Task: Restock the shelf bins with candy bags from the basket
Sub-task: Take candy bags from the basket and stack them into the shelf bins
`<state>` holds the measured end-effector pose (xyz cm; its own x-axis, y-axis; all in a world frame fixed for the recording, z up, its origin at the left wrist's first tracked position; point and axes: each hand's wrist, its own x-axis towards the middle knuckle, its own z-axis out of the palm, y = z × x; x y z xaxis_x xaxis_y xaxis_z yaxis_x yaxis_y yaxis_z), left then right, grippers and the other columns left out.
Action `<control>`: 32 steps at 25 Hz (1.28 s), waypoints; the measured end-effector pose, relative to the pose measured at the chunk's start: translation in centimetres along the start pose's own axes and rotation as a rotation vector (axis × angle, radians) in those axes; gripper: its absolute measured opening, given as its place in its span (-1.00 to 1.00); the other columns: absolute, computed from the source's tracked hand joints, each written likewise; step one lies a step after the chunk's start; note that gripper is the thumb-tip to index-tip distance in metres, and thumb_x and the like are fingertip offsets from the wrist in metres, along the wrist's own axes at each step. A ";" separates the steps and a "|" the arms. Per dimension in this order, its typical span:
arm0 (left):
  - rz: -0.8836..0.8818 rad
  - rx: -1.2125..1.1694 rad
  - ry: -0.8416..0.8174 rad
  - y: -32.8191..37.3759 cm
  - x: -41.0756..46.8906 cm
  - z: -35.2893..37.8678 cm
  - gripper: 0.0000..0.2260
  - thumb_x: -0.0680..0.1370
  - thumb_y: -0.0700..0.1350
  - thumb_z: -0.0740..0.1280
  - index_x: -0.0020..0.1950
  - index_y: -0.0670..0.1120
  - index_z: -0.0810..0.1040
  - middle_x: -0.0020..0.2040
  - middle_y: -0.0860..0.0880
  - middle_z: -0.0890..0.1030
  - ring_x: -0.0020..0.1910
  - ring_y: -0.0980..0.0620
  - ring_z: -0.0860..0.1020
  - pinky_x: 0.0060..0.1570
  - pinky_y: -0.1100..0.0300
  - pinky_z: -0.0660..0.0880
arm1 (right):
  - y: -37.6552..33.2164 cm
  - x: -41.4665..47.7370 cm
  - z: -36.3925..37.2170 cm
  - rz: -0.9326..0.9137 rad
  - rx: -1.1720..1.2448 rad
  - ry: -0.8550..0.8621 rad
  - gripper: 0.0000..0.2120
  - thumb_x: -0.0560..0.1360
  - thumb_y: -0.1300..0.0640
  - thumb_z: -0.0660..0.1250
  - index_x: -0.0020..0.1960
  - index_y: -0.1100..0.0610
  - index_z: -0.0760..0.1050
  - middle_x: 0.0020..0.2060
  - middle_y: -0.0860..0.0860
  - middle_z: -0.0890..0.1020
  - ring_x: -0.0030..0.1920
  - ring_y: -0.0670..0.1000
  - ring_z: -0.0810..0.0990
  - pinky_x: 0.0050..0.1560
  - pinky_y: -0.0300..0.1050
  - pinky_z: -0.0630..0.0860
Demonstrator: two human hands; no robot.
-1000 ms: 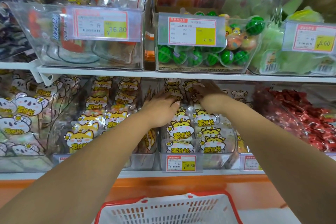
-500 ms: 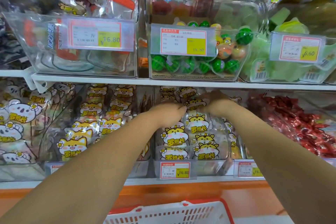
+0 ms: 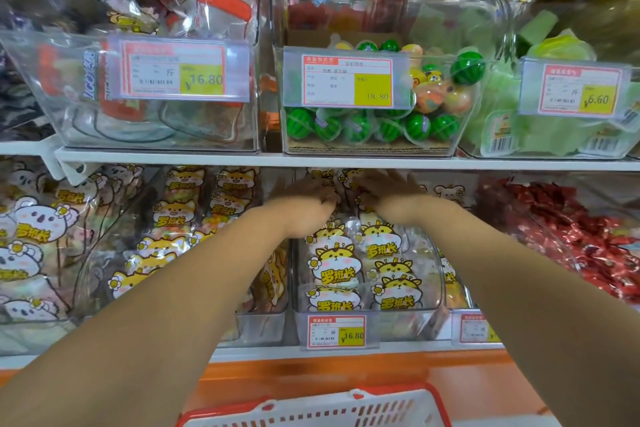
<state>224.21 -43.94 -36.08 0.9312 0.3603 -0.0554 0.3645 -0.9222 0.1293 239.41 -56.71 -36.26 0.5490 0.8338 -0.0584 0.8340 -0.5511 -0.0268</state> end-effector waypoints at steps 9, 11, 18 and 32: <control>-0.010 -0.083 0.008 -0.8 -0.9 0.2 -0.58 0.68 0.01 -0.06 0.55 0.03 0.19 0.61 -0.05 -0.02 0.58 -0.03 -0.05 0.52 -0.11 -0.14 | -0.8 0.0 -0.2 0.015 0.015 0.000 -0.57 0.66 -0.10 -0.08 0.53 -0.16 0.10 0.55 -0.06 0.08 0.54 0.13 -0.01 0.48 0.26 -0.06; -0.010 -0.091 0.026 -1.1 -1.7 -0.1 -0.57 0.69 0.01 -0.05 0.57 0.01 0.16 0.61 -0.06 -0.02 0.58 -0.04 -0.05 0.52 -0.02 -0.15 | -2.1 -0.4 -0.7 -0.030 -0.003 -0.031 -0.60 0.66 -0.09 -0.07 0.48 -0.17 0.17 0.52 -0.04 0.16 0.52 0.15 0.03 0.47 0.25 -0.01; -0.039 -0.137 -0.013 -1.7 -3.1 0.6 -0.56 0.69 0.06 -0.08 0.56 0.04 0.19 0.61 -0.02 -0.01 0.58 -0.06 -0.07 0.51 0.03 -0.12 | -4.9 -2.5 -1.1 -0.090 0.005 -0.117 -0.61 0.69 0.08 -0.05 0.40 0.14 0.40 0.41 0.13 0.36 0.44 0.17 0.20 0.37 -0.06 0.12; 0.019 -0.135 0.009 -1.0 -8.2 1.6 -0.54 0.68 0.14 -0.09 0.58 0.12 0.05 0.60 0.07 0.03 0.58 -0.02 -0.08 0.51 -0.03 -0.19 | -6.3 1.2 -0.4 0.200 0.075 0.035 -0.67 0.49 0.03 0.34 0.19 0.18 0.56 0.21 0.16 0.54 0.24 0.20 0.50 0.08 0.00 0.48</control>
<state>216.20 -46.19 -37.33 0.9378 0.3445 -0.0425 0.3432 -0.9020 0.2619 234.90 -52.21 -35.79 0.7057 0.7076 -0.0356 0.7026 -0.7055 -0.0928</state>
